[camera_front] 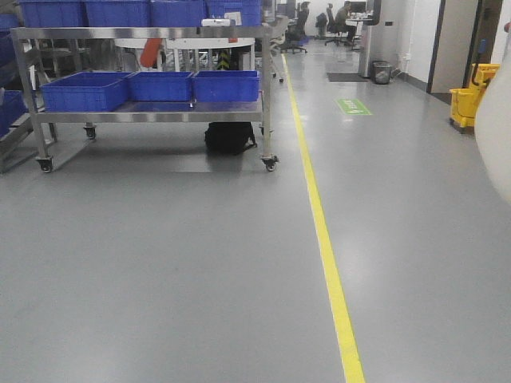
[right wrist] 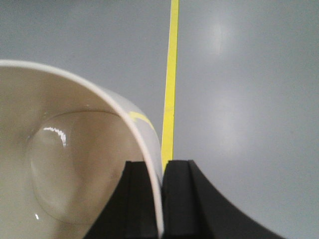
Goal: Move white bin to right shelf second layer
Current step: 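Drive along the yellow floor line carrying the bin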
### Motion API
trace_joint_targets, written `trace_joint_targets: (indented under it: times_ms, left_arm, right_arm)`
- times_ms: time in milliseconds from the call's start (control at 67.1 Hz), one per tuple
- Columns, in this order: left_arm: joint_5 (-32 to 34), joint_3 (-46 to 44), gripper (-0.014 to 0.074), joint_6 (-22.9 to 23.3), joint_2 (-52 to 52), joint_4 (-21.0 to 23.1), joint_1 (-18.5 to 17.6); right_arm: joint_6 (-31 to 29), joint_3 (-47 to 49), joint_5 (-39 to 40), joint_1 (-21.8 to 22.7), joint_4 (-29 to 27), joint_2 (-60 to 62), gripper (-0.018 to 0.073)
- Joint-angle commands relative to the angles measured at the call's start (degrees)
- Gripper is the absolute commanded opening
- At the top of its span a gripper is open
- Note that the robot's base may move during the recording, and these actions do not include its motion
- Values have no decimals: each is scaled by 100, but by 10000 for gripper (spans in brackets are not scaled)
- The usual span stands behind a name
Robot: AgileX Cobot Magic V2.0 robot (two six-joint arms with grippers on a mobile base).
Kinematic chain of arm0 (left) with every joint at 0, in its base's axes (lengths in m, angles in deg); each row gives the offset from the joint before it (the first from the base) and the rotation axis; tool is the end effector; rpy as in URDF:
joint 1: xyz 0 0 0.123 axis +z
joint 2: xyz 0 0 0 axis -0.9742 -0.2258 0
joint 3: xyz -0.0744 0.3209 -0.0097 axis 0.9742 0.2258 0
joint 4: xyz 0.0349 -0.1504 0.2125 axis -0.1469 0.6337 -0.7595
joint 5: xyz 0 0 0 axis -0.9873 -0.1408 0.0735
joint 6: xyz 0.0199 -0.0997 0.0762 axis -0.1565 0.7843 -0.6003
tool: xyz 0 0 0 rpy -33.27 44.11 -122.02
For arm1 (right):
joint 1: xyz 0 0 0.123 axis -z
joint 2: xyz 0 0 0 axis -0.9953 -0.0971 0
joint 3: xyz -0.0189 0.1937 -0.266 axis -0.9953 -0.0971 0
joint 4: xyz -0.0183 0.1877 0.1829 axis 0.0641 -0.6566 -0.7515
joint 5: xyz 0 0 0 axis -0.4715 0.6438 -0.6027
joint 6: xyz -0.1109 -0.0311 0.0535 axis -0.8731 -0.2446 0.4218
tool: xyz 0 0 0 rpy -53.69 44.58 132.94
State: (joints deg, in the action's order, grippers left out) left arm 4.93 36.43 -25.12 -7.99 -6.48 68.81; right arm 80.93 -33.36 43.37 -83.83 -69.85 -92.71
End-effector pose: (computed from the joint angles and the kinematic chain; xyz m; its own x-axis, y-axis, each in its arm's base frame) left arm 0.0578 -0.0082 0.1969 -0.0438 0.0218 -0.9988 0.1423 0.9897 0.0154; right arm 0.1133 0.0036 0.3129 -0.4868 0.0605 -0.8714 0.0042 0.9977 0.0669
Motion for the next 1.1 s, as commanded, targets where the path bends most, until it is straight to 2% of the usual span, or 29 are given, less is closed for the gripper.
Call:
trace_joint_targets:
  times_ms: [0,1088]
  left_arm:
    - [492,211,85,17,87,0,-19]
    - [492,211,85,17,87,0,-19]
  right_arm:
    - [0,188,517,33,-28,0,88]
    - [0,188,510,33,-28,0,88]
